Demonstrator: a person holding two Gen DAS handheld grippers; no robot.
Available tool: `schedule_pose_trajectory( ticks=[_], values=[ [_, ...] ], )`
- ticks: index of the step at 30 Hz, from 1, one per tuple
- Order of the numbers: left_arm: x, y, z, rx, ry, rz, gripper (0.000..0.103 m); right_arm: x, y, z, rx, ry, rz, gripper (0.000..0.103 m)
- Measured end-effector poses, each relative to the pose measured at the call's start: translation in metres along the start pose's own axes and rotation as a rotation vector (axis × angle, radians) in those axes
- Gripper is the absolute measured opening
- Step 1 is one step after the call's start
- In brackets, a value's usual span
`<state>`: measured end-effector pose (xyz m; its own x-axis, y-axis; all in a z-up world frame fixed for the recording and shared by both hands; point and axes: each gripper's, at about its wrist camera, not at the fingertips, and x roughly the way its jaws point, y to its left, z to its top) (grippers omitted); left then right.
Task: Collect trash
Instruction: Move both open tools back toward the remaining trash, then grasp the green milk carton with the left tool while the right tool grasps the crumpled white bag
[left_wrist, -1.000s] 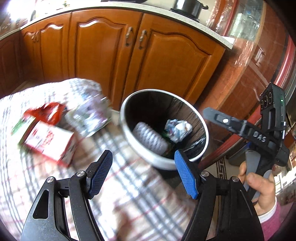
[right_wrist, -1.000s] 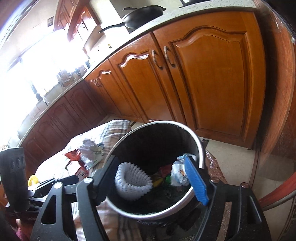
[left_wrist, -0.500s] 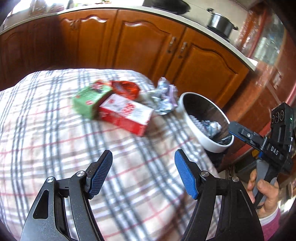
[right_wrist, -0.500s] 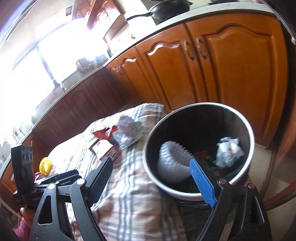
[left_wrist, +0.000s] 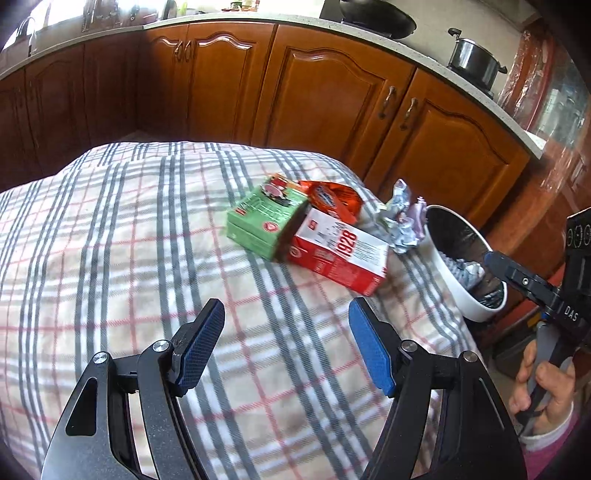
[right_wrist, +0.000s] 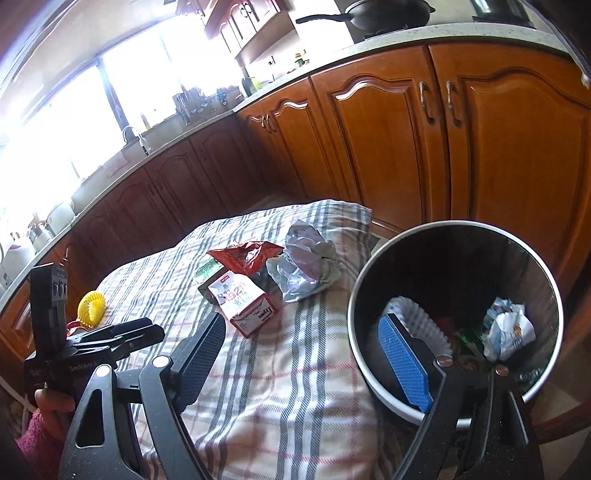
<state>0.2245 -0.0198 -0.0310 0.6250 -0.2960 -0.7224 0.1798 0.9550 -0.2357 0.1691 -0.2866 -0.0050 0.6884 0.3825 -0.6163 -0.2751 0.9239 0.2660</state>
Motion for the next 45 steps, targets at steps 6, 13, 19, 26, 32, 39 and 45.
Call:
schedule_pose_trajectory(
  ticks=[6, 13, 19, 26, 32, 39, 45],
  values=[
    [0.024, 0.010, 0.022, 0.071, 0.013, 0.039, 0.074, 0.023, 0.003, 0.013, -0.036, 0.018, 0.002, 0.087],
    [0.056, 0.014, 0.043, 0.173, 0.038, 0.028, 0.077, 0.053, 0.002, 0.037, -0.075, 0.048, 0.003, 0.086],
    [0.076, 0.009, 0.053, 0.217, 0.040, 0.031, 0.077, 0.091, 0.005, 0.047, -0.110, 0.121, -0.004, 0.068],
    [0.088, 0.008, 0.052, 0.230, 0.063, 0.011, 0.052, 0.100, 0.006, 0.043, -0.107, 0.134, -0.011, 0.030],
    [0.069, 0.004, 0.034, 0.227, 0.043, 0.065, 0.051, 0.093, 0.010, 0.037, -0.102, 0.131, -0.005, 0.021],
    [0.023, 0.022, -0.001, 0.094, 0.021, 0.066, 0.051, 0.080, 0.021, 0.018, -0.100, 0.142, 0.022, 0.012],
    [-0.016, 0.025, -0.023, 0.017, -0.027, 0.032, 0.051, 0.061, 0.031, 0.006, -0.083, 0.125, 0.046, 0.008]
  ],
)
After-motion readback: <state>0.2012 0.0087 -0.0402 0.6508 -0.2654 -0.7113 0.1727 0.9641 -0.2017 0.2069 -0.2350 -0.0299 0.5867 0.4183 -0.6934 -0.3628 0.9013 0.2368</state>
